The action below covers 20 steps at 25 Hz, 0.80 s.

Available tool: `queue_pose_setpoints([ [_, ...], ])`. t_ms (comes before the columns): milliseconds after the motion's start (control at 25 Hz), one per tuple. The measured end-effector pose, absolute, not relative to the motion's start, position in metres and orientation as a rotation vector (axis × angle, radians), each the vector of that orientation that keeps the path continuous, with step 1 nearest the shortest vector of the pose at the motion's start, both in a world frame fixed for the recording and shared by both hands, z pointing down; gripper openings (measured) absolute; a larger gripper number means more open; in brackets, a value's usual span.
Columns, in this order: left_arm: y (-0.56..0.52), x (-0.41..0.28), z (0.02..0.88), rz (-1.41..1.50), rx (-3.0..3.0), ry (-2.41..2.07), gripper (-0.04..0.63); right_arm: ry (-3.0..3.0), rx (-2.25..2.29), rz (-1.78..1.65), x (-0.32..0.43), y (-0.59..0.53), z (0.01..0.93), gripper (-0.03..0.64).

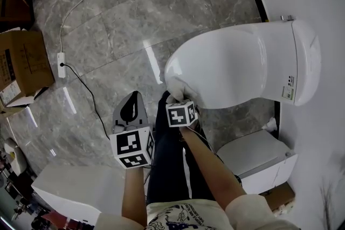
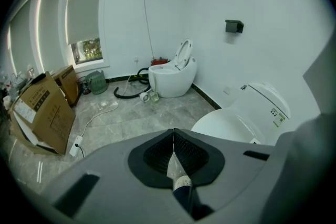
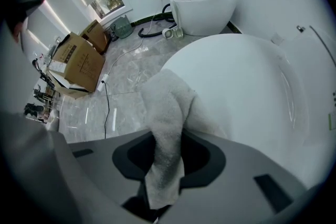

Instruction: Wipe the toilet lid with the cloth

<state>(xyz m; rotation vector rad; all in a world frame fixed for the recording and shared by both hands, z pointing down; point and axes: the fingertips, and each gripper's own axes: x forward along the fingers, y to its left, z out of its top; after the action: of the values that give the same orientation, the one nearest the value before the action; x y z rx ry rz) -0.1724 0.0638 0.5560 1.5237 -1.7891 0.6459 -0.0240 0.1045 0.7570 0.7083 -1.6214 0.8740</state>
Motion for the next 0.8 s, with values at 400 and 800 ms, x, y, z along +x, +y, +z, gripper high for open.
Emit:
queue_pose_setpoints([
  [400, 0.041, -0.171, 0.507, 0.594, 1.582, -1.841, 0.008, -1.839, 0.782, 0.913, -0.022, 0.058, 0.678, 0.101],
  [800, -0.009, -0.150, 0.392, 0.491, 1.752, -1.920, 0.009, -2.127, 1.072, 0.862, -0.001, -0.014, 0.494, 0.101],
])
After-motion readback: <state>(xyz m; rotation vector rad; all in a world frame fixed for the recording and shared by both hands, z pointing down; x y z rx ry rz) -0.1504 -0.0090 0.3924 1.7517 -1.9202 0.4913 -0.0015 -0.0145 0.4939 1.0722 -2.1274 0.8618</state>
